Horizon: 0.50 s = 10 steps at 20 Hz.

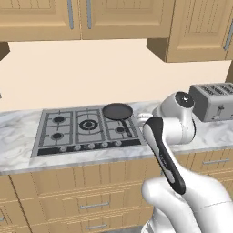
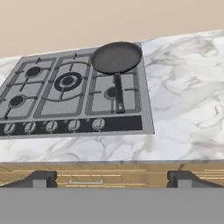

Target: Move the pot and pan from the stove into the sink.

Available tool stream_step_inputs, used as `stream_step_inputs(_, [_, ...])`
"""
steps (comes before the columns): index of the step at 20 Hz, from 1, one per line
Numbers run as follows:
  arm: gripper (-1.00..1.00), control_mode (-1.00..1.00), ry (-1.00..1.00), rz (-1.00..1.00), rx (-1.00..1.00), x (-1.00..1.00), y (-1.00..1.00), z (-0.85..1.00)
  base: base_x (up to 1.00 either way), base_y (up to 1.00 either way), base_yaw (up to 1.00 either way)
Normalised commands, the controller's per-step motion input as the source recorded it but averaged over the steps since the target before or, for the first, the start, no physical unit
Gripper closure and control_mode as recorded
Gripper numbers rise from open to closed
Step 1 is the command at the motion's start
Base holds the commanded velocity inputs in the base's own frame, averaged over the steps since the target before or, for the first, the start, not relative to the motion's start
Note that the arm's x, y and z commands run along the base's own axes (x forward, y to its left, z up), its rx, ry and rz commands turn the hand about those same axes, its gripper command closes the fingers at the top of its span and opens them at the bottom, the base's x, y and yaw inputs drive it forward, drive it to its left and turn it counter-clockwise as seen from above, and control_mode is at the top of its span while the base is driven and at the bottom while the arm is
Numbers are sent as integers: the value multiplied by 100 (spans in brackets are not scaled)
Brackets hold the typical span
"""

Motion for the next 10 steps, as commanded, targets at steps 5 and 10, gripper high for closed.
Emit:
stream_step_inputs(5, [-100, -100, 1, 0, 0, 64, 0, -36, 0, 0, 0])
stream_step_inputs(10, [-100, -100, 2, 0, -1, 65, 0, -36, 0, 0, 0])
